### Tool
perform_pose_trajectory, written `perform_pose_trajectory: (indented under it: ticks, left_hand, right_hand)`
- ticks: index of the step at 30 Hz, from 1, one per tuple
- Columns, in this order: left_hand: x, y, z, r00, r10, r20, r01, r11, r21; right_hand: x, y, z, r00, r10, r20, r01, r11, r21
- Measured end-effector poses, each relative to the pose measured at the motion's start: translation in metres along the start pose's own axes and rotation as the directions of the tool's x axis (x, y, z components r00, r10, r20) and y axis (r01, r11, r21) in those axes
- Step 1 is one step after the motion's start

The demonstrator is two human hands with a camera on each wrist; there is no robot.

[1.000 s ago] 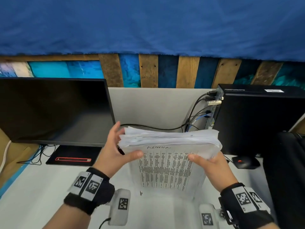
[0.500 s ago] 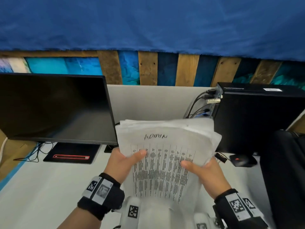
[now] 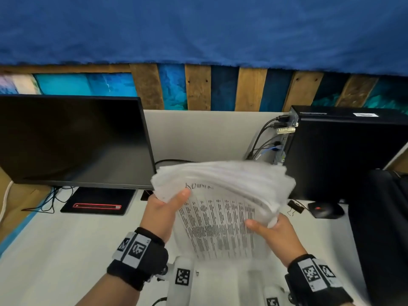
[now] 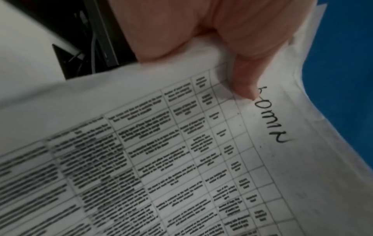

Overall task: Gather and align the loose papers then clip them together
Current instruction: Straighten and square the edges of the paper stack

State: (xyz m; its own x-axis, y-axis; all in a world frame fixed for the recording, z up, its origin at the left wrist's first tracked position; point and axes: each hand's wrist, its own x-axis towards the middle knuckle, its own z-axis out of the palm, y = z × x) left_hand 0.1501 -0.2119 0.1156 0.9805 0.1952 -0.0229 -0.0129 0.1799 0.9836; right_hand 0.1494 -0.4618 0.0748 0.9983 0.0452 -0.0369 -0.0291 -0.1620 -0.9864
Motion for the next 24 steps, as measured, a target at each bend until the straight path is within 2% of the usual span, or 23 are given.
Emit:
perform_pose_trajectory:
  ticks: [3, 5, 6, 8, 11, 16, 18, 20, 22, 24]
  left_hand:
    - [0.004, 0.006, -0.008, 0.997, -0.002, 0.073, 0.020, 0.968, -0.250]
    - [0.005, 0.015, -0.016, 0.996, 0.020, 0.091, 0.005, 0.965, -0.263]
    - [0.006, 0.019, -0.021, 0.996, 0.042, 0.073, -0.025, 0.975, -0.219]
    - [0.008, 0.030, -0.034, 0.992, 0.123, 0.016, -0.123, 0.992, 0.004]
    - [0.007, 0.047, -0.050, 0.981, 0.189, 0.042, -0.189, 0.889, 0.418]
    - [-0.007, 0.053, -0.047, 0.985, 0.061, 0.161, -0.145, 0.796, 0.588]
    - [-0.011, 0.046, -0.039, 0.990, 0.037, 0.137, -0.108, 0.820, 0.562]
    - [-0.015, 0.041, -0.035, 0.994, 0.033, 0.101, -0.079, 0.867, 0.492]
    - [-0.017, 0.039, -0.036, 0.998, 0.017, 0.061, -0.042, 0.903, 0.428]
    - [-0.019, 0.039, -0.042, 0.999, -0.038, 0.009, 0.033, 0.949, 0.314]
  right_hand:
    - [0.002, 0.009, -0.006, 0.999, 0.036, -0.027, -0.038, 0.995, -0.089]
    - [0.004, 0.006, -0.011, 0.999, 0.030, -0.028, -0.034, 0.985, -0.171]
    - [0.006, 0.002, -0.014, 1.000, 0.016, -0.018, -0.020, 0.975, -0.220]
    - [0.007, -0.011, -0.022, 1.000, -0.028, 0.001, 0.027, 0.953, -0.301]
    - [0.010, -0.032, -0.036, 0.997, -0.073, 0.023, 0.075, 0.886, -0.457]
    - [0.008, -0.070, -0.036, 0.981, -0.095, 0.169, 0.185, 0.728, -0.661]
    - [0.005, -0.078, -0.027, 0.972, -0.109, 0.207, 0.227, 0.657, -0.718]
    - [0.001, -0.078, -0.023, 0.969, -0.148, 0.198, 0.247, 0.626, -0.739]
    - [0.000, -0.073, -0.028, 0.974, -0.157, 0.164, 0.227, 0.643, -0.732]
    - [0.000, -0.065, -0.040, 0.986, -0.124, 0.113, 0.168, 0.720, -0.674]
